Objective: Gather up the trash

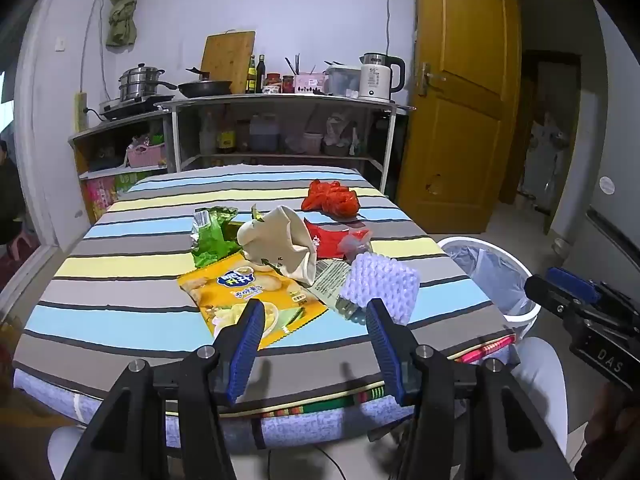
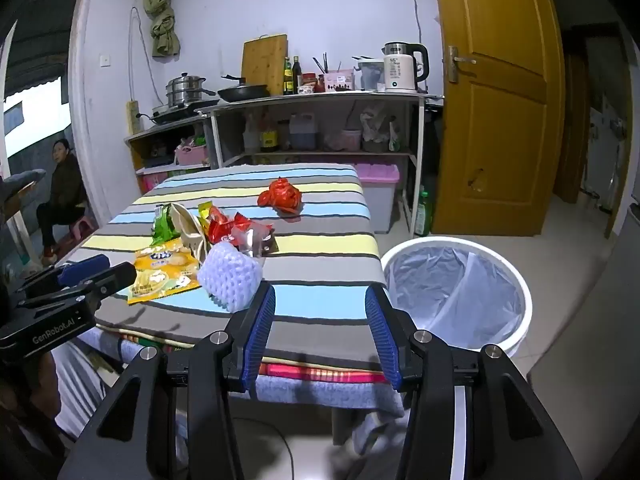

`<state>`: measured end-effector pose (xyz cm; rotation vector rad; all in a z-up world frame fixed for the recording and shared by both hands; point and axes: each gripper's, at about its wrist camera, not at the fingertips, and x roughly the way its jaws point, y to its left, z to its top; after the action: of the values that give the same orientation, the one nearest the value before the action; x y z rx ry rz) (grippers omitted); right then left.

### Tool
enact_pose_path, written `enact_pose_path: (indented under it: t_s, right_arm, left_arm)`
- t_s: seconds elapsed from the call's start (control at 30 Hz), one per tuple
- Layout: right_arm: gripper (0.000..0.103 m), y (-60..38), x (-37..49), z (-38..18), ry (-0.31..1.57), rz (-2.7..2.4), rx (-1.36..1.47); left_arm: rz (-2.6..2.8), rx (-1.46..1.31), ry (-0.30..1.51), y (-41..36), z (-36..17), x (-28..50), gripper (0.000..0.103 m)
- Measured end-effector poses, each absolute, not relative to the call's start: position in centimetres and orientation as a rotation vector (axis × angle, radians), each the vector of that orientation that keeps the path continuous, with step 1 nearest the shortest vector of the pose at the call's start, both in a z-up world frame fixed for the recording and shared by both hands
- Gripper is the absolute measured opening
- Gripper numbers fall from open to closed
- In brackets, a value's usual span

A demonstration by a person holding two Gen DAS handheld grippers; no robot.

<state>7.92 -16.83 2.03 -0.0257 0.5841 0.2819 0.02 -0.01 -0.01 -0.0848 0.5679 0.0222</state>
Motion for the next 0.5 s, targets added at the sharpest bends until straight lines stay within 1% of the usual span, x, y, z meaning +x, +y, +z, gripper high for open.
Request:
enact_pose_path:
  t_s: [0.5]
  right_arm:
    - [0.048, -16.84, 7.86, 1.93, 0.582, 0.287, -0.023]
  left_arm:
    - [0.012, -0.092, 0.56, -0.03, 0.46, -0.28, 0.052]
